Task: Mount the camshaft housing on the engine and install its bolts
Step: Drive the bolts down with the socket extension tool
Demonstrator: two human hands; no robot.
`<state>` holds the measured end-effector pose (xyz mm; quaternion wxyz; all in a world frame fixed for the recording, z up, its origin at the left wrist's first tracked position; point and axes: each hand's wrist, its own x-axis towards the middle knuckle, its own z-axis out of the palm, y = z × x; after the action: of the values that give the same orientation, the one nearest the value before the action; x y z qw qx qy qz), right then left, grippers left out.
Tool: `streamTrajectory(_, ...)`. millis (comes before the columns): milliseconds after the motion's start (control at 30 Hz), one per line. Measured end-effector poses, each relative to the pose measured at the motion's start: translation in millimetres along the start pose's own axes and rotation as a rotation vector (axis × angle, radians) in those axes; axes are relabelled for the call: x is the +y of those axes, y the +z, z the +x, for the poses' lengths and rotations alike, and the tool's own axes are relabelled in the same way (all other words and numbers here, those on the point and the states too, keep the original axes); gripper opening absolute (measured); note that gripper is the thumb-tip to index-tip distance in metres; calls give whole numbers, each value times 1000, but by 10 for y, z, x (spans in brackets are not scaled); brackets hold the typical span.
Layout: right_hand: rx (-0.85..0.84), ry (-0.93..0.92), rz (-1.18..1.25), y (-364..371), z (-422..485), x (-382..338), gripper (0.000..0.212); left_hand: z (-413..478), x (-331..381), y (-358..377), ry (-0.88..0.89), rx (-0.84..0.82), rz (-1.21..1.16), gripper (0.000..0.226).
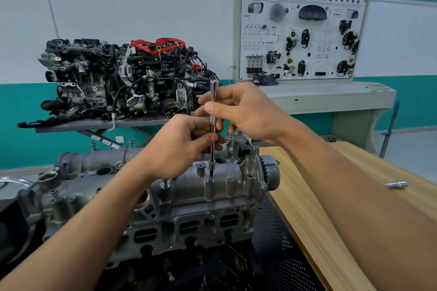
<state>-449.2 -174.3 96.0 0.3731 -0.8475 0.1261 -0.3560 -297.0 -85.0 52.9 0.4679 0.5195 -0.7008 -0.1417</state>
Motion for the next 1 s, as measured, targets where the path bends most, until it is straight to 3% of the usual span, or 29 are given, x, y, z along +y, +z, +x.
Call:
streamTrajectory(167,22,0,-35,-22,-28,6,10,33,-19,9,-31,-24,80,15)
streamTrajectory(367,285,-17,-97,132,-3,80,30,-5,-94,183,-19,343,130,12)
streamTrajectory(467,257,-10,-46,111,-9,80,31,-28,-105,217,2,318,94,14)
streamTrajectory(667,44,9,5,36,-41,28,14,-52,-89,120,-23,97,117,18)
streamTrajectory(767,72,11,-33,60,-24,29,15,-51,-69,94,-39,48,133,19)
streamTrajectory(867,190,6,-58,132,-13,49,20,-68,-84,141,-59,105,91,8)
streamTrajectory(1000,309,-13,-126,200,-18,88,36,-79,-125,176,-59,330,76,10)
